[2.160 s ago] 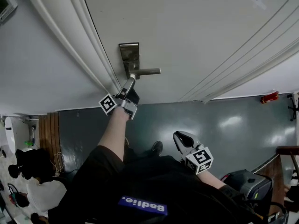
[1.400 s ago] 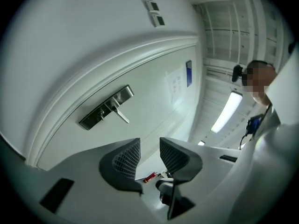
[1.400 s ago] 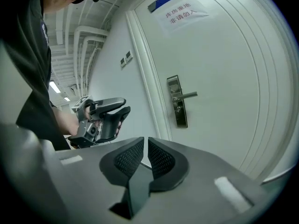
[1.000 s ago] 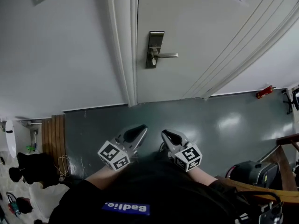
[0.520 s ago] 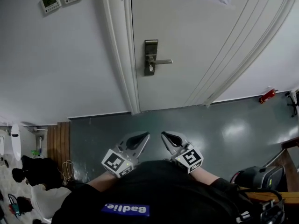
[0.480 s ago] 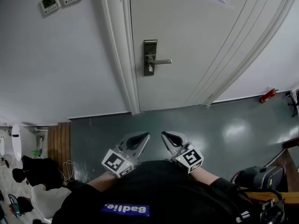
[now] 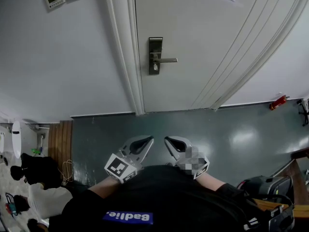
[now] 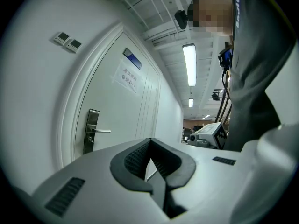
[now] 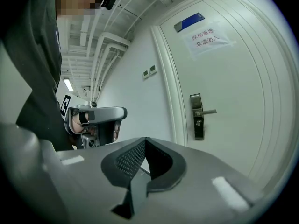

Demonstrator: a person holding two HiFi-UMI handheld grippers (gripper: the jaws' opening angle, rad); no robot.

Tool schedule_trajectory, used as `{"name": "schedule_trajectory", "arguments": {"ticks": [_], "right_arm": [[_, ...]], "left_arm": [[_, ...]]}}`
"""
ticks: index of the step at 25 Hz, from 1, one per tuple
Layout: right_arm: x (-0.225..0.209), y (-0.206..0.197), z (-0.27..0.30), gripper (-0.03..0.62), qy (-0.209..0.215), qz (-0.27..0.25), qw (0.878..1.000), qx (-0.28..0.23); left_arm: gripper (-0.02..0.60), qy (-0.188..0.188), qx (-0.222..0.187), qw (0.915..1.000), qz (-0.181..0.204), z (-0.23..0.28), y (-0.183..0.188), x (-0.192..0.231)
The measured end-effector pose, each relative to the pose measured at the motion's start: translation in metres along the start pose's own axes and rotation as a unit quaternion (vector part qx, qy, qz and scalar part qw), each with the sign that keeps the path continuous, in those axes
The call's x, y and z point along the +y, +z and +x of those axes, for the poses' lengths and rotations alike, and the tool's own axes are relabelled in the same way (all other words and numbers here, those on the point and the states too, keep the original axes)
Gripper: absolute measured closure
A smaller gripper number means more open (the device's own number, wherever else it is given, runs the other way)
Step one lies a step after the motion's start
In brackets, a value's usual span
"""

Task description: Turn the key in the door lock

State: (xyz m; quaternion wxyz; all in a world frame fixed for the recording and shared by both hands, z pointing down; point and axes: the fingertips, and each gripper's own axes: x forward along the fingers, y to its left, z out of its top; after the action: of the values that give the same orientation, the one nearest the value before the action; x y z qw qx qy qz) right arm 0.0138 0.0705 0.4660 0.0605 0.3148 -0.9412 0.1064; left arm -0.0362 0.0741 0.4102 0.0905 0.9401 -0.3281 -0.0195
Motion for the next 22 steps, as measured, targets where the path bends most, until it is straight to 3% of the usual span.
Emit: {"name": "schedule_trajectory", "arguments": {"ticks": [22], "right_arm": [[0.002,-0.005,-0.027,0.594,0.0,-0.001,1.0,0.003]], "left_arm": [[0.577,-0.006,0.006,0.9999,0.006,0.008,-0.013,-0.029]]}}
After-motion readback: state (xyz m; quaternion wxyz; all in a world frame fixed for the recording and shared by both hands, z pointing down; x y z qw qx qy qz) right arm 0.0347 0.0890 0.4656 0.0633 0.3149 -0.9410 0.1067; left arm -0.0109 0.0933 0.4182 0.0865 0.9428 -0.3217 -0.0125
